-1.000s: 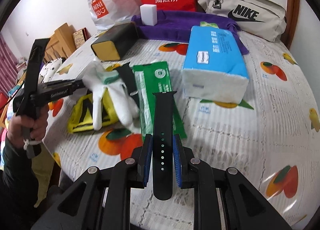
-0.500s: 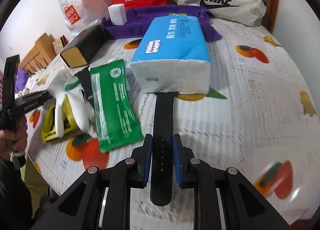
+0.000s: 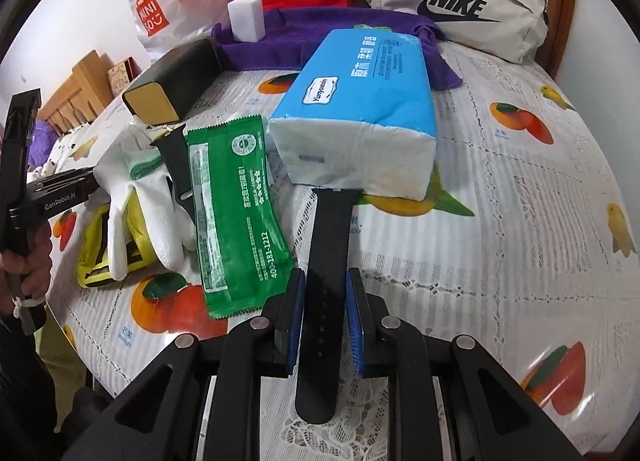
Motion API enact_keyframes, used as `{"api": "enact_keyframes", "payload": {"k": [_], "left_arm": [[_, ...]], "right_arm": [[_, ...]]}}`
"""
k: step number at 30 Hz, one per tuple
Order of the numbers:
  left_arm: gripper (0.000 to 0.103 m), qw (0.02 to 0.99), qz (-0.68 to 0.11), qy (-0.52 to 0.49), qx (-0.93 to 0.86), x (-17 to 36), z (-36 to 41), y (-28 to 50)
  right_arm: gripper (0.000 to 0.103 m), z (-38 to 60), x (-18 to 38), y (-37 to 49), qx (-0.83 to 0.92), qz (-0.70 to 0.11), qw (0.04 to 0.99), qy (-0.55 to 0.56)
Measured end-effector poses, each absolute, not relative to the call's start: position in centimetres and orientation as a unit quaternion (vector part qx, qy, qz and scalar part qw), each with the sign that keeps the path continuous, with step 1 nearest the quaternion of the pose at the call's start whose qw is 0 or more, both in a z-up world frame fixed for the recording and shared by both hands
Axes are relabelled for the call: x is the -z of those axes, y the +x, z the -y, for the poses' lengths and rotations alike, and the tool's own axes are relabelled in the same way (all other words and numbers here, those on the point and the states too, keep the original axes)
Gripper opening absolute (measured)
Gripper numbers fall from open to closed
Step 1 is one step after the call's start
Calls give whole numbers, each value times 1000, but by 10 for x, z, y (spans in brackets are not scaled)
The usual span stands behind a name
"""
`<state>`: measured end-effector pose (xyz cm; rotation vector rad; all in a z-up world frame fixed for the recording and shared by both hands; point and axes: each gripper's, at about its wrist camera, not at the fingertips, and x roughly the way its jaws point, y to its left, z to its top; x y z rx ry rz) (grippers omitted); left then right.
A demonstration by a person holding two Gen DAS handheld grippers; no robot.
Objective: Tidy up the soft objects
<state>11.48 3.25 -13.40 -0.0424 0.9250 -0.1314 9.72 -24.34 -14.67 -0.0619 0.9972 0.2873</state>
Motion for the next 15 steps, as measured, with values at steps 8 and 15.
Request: {"api": "enact_keyframes", "payload": {"k": [8,15], "left_arm": [[12,893,-446,-22,62,134,-32,114],[8,893,-445,-33,63,131,-37,113]], "right_arm": [[21,238,148,101,-122,-468,874,-43],[20,242,145,97,-126,-464,876,-39]]}}
